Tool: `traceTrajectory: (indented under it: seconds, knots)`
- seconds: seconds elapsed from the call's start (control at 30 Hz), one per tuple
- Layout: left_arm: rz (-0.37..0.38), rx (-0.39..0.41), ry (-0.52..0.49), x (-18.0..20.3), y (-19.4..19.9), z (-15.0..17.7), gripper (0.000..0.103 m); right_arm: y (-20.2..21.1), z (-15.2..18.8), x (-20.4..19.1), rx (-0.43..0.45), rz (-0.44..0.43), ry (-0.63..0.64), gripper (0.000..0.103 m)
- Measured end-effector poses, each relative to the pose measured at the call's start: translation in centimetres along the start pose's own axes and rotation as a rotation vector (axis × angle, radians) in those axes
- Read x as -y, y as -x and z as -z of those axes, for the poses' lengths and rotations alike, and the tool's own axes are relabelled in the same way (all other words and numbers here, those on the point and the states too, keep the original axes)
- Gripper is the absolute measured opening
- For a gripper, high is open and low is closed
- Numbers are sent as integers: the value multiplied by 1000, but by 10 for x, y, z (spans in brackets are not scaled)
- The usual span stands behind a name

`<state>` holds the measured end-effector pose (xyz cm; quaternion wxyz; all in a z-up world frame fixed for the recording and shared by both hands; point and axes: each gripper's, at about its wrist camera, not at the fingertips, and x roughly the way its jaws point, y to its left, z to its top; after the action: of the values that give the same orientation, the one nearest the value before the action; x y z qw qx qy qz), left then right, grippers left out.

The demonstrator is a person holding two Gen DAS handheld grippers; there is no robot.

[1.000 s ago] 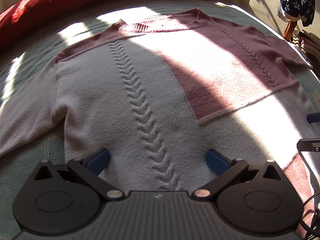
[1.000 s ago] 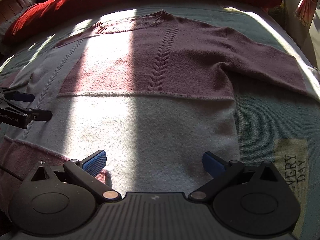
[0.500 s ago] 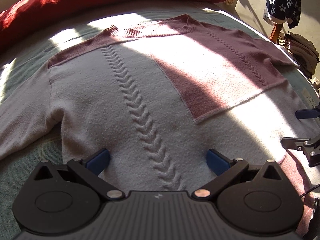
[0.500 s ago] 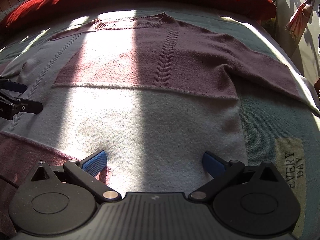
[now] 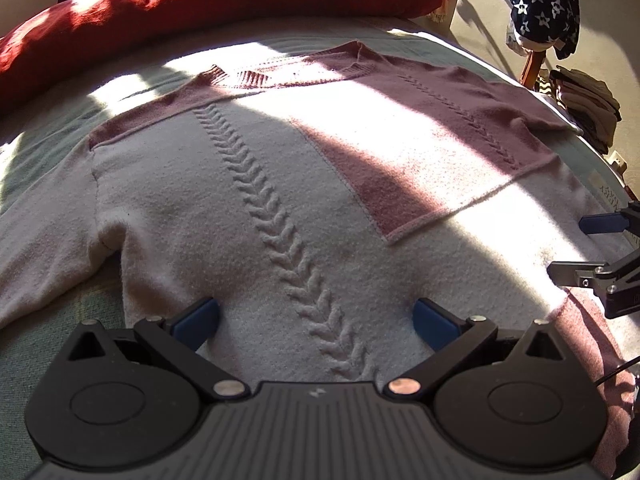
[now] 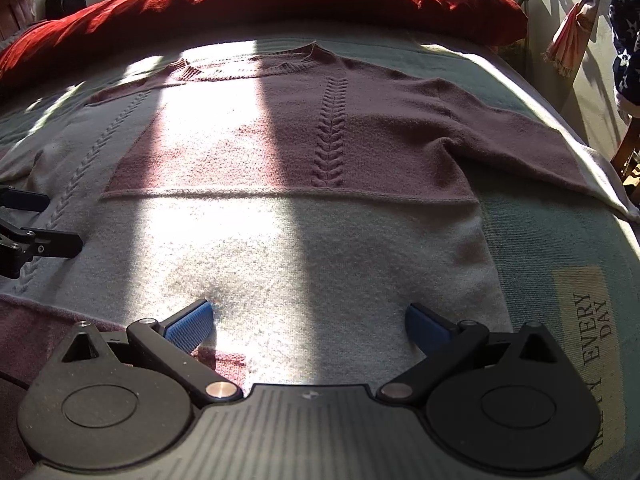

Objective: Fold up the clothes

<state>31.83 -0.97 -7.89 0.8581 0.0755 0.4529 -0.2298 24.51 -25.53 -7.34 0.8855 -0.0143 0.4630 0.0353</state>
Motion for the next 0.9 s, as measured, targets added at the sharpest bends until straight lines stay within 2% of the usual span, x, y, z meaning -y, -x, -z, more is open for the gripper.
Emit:
traceTrajectory:
  seconds: [0.5,0.67,0.9]
  knots:
    - [-86,-16,44,11,-4,-4,103,-2,-4,17,-33,-123,110,103]
    - [-80,-12,40,10,-4,-4,103,-1,-4,14,-27,-113,115,103]
    - [-44,-7,17,5,-4,-3,103,-2,-2,4,17,-72,50,103]
